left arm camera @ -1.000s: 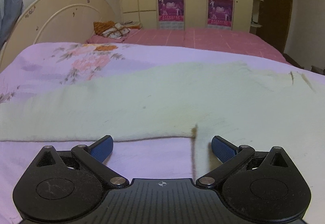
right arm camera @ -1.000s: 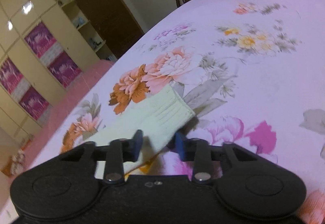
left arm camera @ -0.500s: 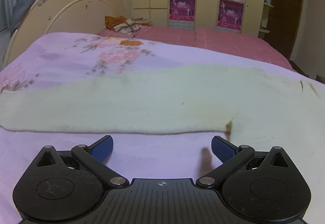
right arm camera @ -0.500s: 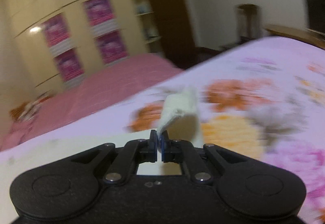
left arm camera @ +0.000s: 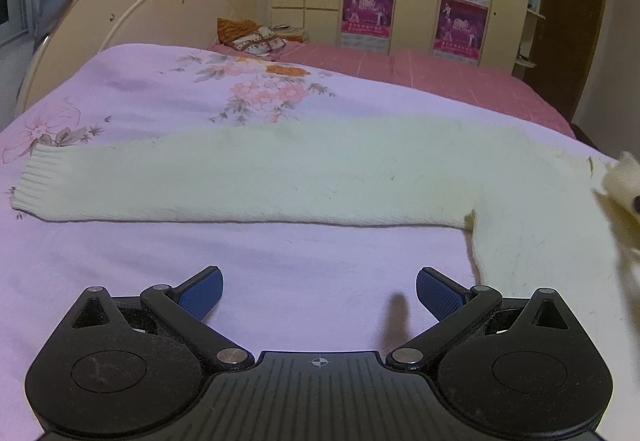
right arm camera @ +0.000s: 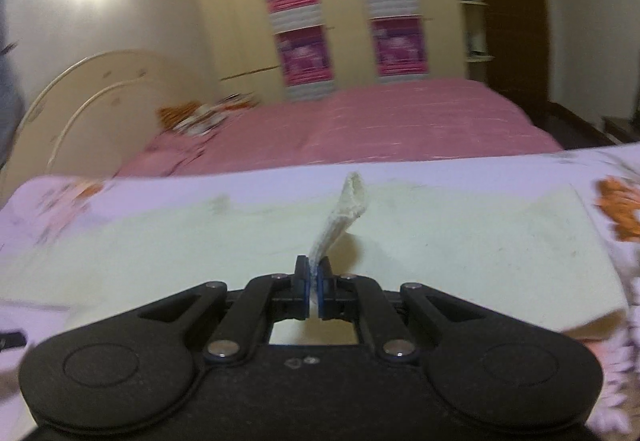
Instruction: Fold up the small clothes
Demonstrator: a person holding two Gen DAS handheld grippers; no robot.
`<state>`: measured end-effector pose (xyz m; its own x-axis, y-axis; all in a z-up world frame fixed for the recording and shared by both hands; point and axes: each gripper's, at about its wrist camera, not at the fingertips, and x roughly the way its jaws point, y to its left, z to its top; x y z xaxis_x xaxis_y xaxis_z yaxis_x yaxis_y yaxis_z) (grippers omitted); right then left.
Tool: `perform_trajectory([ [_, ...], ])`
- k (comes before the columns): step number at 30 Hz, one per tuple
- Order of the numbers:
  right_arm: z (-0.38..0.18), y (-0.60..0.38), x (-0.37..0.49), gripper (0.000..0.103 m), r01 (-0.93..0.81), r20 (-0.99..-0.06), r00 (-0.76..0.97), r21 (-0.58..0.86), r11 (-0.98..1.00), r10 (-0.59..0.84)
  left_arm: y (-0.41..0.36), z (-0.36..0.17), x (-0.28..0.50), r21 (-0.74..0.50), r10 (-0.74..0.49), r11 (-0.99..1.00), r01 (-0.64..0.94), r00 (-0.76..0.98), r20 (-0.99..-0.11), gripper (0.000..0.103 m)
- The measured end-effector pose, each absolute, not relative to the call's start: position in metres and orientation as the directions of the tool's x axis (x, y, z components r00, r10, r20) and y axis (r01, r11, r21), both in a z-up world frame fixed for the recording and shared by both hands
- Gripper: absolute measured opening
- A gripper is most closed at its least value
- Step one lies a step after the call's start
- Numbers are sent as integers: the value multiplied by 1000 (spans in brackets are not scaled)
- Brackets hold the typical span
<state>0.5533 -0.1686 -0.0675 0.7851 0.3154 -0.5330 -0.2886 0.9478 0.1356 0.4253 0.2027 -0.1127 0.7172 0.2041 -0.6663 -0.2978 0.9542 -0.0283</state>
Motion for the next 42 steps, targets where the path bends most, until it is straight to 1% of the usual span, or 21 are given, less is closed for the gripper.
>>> perform_trajectory([
  [2,-70,-150,550,4,-333,-538,773,103,937,335,204,-111,423,-46,190,955,-293,722,-665,102],
  [6,-78,-118,546,5,-408,-569,729,87,909,381,198,-106,428,-76,163,957,-279,737,-656,102],
  [7,-81,-111,547,12,-435,-582,708,87,896,400,195,-105,430,-84,151,959,-269,742,-653,102],
  [8,-84,-103,547,24,-459,-591,693,80,885,413,190,-103,435,-98,133,962,-255,750,-647,102],
  [9,-84,-100,540,26,-482,-582,695,58,874,422,185,-101,440,-110,115,965,-239,759,-641,102],
  [10,-81,-101,532,25,-490,-561,711,36,871,424,178,-99,447,-126,90,968,-217,770,-632,102],
  [11,-78,-106,524,25,-489,-543,725,28,872,424,169,-99,454,-143,59,971,-189,778,-626,98],
  [12,-74,-114,520,25,-473,-535,736,35,881,416,161,-99,462,-161,29,973,-165,780,-626,75],
  [13,-72,-123,517,25,-455,-531,741,52,889,410,153,-101,471,-188,-10,972,-142,773,-634,62],
  [17,-68,-164,506,26,-376,-528,765,98,921,369,110,-114,513,-363,-212,931,-43,745,-633,62],
  [19,-65,-179,504,26,-344,-528,775,107,933,347,90,-123,532,-425,-282,905,-19,721,-633,60],
  [20,-63,-188,502,26,-329,-527,781,108,938,335,84,-127,539,-440,-296,898,-19,712,-637,58],
  [21,-64,-194,500,26,-317,-527,785,109,942,325,77,-133,549,-453,-308,891,-24,701,-643,52],
  [23,-61,-209,496,26,-286,-525,795,118,951,304,69,-141,563,-476,-315,879,-39,702,-639,44],
  [24,-66,-211,497,26,-272,-525,797,125,954,297,66,-143,568,-480,-317,877,-40,702,-638,21],
  [25,-66,-216,497,26,-259,-526,800,132,957,289,64,-146,572,-478,-320,877,-40,695,-644,4],
  [27,-68,-228,494,26,-229,-527,805,147,962,272,63,-148,573,-479,-324,878,-24,706,-630,3],
  [31,-71,-251,495,29,-166,-532,806,213,963,257,76,-141,566,-443,-291,897,-18,729,-620,3],
  [35,-75,-265,501,32,-111,-533,806,292,950,258,104,-134,562,-419,-253,907,-39,746,-616,3],
  [39,-77,-273,502,35,-100,-529,803,333,938,273,134,-133,557,-408,-217,910,-75,751,-624,3],
  [42,-81,-276,508,42,-84,-525,801,378,922,288,149,-138,555,-401,-208,912,-88,743,-636,3],
])
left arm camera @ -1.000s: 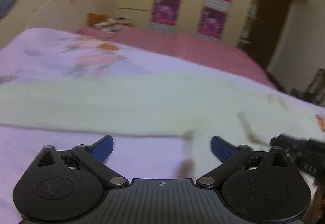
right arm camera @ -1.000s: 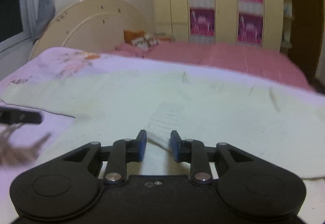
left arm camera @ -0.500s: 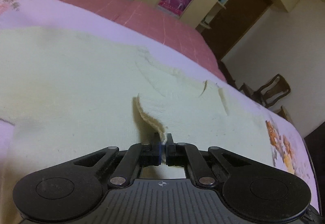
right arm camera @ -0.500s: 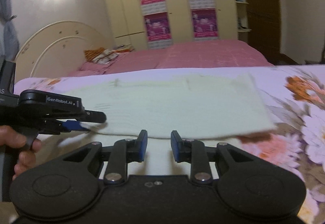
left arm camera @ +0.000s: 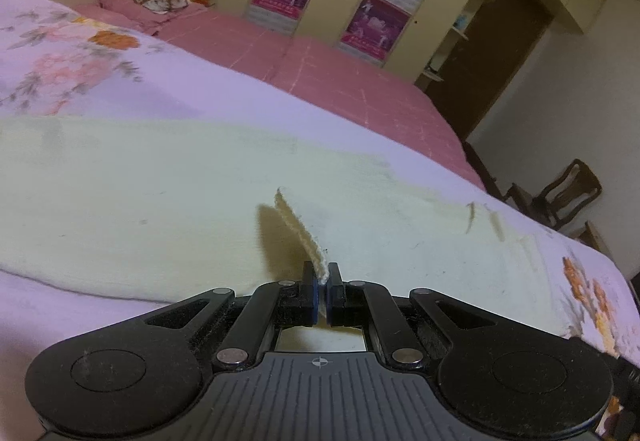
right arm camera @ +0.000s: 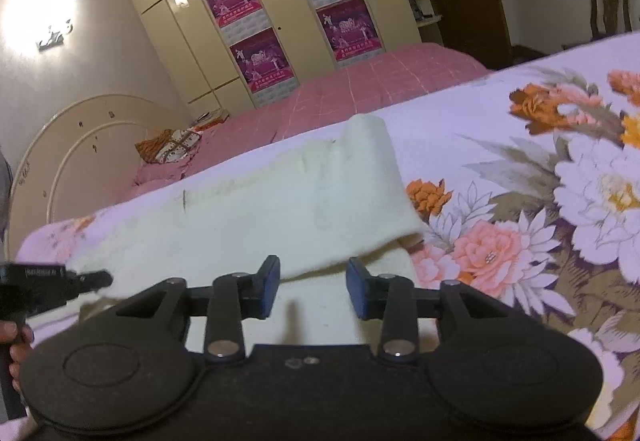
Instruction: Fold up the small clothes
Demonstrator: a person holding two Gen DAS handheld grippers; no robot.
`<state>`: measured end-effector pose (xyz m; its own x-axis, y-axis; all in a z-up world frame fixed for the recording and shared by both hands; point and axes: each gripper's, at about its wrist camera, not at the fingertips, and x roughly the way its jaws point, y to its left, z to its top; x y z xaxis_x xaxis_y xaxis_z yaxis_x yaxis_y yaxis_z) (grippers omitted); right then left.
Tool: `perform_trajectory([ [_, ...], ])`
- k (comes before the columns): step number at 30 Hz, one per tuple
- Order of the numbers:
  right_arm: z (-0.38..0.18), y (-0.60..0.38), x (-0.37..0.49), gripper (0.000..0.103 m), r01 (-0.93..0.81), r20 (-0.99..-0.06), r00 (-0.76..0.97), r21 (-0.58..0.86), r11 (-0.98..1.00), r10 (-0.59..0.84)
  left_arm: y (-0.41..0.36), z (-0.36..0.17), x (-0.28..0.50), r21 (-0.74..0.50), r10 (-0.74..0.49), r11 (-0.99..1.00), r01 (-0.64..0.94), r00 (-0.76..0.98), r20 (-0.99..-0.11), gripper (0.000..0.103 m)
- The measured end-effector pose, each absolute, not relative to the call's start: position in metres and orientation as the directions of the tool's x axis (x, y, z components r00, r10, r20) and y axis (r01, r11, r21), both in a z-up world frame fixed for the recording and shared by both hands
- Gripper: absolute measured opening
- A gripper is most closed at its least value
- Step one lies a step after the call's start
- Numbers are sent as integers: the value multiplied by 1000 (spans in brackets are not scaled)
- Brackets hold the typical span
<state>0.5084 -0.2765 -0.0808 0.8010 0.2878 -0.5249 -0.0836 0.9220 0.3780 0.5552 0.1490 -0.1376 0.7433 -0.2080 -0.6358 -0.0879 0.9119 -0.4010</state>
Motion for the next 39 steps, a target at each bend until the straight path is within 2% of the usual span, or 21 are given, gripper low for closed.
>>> perform_trajectory([
  [3,-85,-284,514,47,-47,-521,802,432,901,292,158,-144,549,-401,-212,912,-88,737,-642,4],
  [7,-91,-298,526,46,10,-526,800,492,870,288,160,-149,550,-402,-211,911,-91,735,-644,4],
  [10,-99,-307,537,41,42,-538,793,517,855,286,160,-153,543,-407,-209,908,-96,739,-640,3],
  [15,-106,-314,546,25,70,-547,791,525,848,274,157,-153,540,-396,-204,914,-91,740,-641,4],
  [17,-108,-314,546,6,76,-552,794,505,860,254,154,-151,538,-379,-196,921,-84,743,-640,4],
  [22,-110,-312,544,5,66,-552,795,493,868,253,152,-147,540,-338,-162,936,-98,731,-662,5],
  [24,-109,-312,544,6,64,-564,785,485,872,256,153,-139,534,-273,-74,950,-149,744,-664,9],
  [25,-105,-312,542,11,57,-566,784,475,878,255,155,-134,530,-230,-9,954,-191,752,-660,26],
  [26,-99,-313,539,16,46,-560,789,463,885,252,158,-127,524,-186,56,956,-226,765,-641,37],
  [27,-92,-313,534,17,22,-541,803,444,896,248,159,-121,519,-165,77,961,-221,790,-608,43],
  [30,-77,-309,535,19,-39,-503,832,371,928,236,144,-115,525,-166,-4,979,-118,803,-596,43],
  [34,-84,-295,566,20,-97,-537,798,331,939,272,105,-131,543,-131,-96,991,17,774,-626,43],
  [36,-96,-283,578,21,-140,-577,768,270,953,276,101,-142,553,-101,-82,995,22,763,-641,43],
  [39,-99,-290,584,11,-121,-578,779,238,964,241,113,-136,555,-96,-41,995,-23,787,-615,43],
])
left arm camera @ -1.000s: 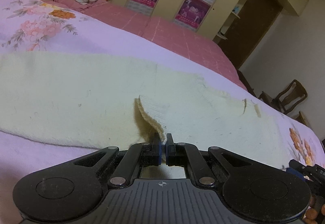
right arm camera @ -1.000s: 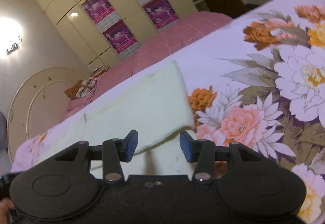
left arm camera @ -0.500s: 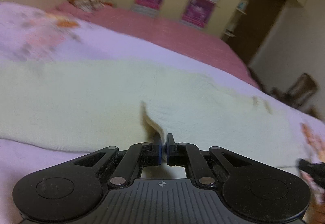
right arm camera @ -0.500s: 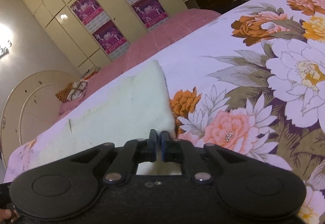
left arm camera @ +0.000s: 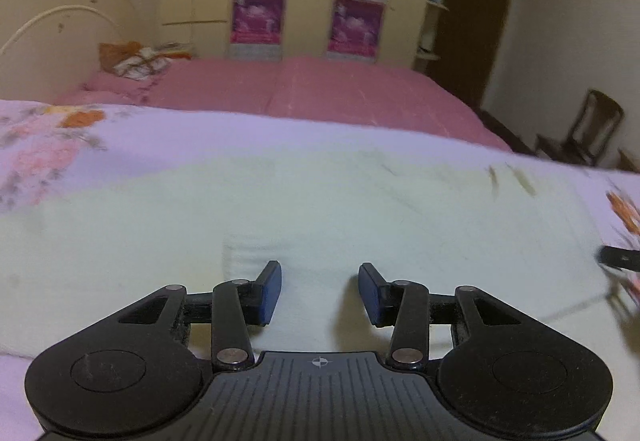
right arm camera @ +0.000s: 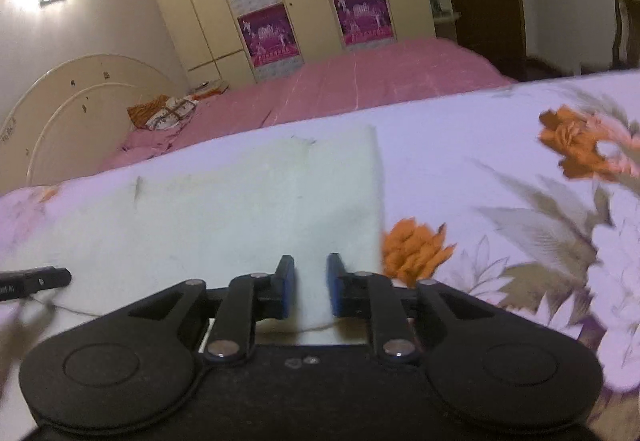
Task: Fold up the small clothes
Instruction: 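Open both grippers and release the folded sweater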
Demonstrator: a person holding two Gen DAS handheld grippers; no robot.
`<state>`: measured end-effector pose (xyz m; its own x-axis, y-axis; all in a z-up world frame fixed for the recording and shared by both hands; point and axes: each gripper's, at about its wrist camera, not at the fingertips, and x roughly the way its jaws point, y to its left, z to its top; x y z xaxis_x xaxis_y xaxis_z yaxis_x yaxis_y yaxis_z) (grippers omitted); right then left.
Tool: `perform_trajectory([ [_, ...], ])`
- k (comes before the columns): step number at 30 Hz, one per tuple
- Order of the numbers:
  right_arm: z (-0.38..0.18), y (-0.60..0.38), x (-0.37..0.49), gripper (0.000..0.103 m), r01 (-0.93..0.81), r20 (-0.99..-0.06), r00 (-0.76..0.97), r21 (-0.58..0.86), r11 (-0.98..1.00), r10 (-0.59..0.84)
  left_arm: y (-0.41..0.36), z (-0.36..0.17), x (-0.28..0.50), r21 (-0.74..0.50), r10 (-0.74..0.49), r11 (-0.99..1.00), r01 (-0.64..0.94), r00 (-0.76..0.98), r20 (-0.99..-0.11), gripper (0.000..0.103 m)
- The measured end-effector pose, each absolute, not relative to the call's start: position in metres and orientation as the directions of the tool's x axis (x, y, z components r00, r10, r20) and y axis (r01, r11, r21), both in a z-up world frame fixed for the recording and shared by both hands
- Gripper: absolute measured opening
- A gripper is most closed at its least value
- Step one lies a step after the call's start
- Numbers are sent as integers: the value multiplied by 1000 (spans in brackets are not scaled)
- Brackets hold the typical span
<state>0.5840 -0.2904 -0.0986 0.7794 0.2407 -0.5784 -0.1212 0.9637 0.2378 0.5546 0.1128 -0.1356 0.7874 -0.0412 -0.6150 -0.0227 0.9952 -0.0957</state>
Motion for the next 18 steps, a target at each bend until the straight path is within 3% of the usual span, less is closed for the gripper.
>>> perform_trajectory([
  [4,-84,-290,598,27,-113,-527,827,181,977,193,103,-131,573,-62,-44,998,8,790,-612,43],
  [8,-82,-270,639,25,-143,-538,812,197,970,229,85,-134,586,-30,-37,999,23,778,-627,43],
  [13,-96,-280,659,20,-100,-587,795,118,988,151,106,-135,574,-48,-42,999,16,792,-608,49],
  [14,-93,-282,656,20,-103,-589,793,118,988,153,112,-131,565,-31,-16,1000,-3,799,-601,54],
  [15,-89,-280,650,22,-109,-584,798,103,989,148,118,-129,555,-14,13,1000,-26,811,-585,77],
  [16,-84,-279,642,31,-118,-569,809,87,989,147,127,-128,543,1,44,999,-53,822,-568,87],
  [18,-78,-281,622,36,-151,-540,823,89,984,175,153,-128,519,-5,72,996,-90,824,-561,87],
])
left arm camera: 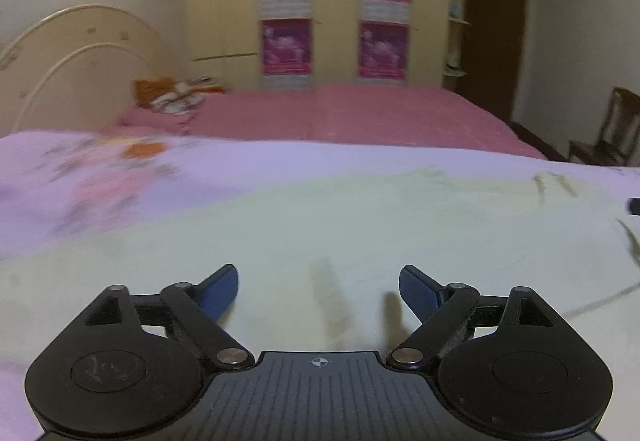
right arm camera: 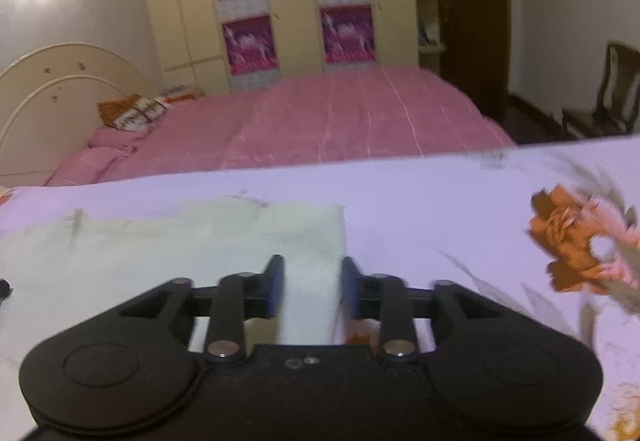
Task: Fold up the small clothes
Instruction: 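Open both grippers and release the folded sweater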
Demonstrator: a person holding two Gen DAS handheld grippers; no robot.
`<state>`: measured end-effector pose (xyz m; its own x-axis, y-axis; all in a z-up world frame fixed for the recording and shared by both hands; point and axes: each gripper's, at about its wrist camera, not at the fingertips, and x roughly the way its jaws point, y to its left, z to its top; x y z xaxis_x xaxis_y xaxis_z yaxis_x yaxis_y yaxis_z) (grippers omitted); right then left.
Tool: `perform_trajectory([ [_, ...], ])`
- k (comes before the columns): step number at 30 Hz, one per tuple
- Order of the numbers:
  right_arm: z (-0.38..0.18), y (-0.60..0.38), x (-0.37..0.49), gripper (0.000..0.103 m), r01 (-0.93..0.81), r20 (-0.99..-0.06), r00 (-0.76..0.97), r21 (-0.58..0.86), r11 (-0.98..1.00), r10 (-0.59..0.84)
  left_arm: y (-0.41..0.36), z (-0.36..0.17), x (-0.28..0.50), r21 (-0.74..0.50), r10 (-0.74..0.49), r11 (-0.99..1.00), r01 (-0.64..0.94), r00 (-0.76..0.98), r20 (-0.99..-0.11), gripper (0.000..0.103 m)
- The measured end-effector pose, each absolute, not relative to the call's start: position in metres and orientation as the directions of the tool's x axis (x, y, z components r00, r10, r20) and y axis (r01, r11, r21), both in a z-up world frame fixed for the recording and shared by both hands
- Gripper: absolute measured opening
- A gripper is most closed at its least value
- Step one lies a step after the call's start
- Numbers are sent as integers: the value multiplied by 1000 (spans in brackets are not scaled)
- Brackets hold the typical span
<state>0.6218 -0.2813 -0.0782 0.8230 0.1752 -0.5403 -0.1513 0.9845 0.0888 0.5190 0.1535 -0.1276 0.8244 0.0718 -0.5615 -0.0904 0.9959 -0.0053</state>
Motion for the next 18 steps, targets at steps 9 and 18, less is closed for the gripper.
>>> perform_trajectory([
  [9,-79,-305,557,40,-104,-539,816,220,970,209,306,-124,415,-211,256,870,-446,774,-579,78],
  [18,-75,-275,525,39,-141,-559,786,255,957,265,400,-149,365,-476,291,637,-606,761,-579,63],
])
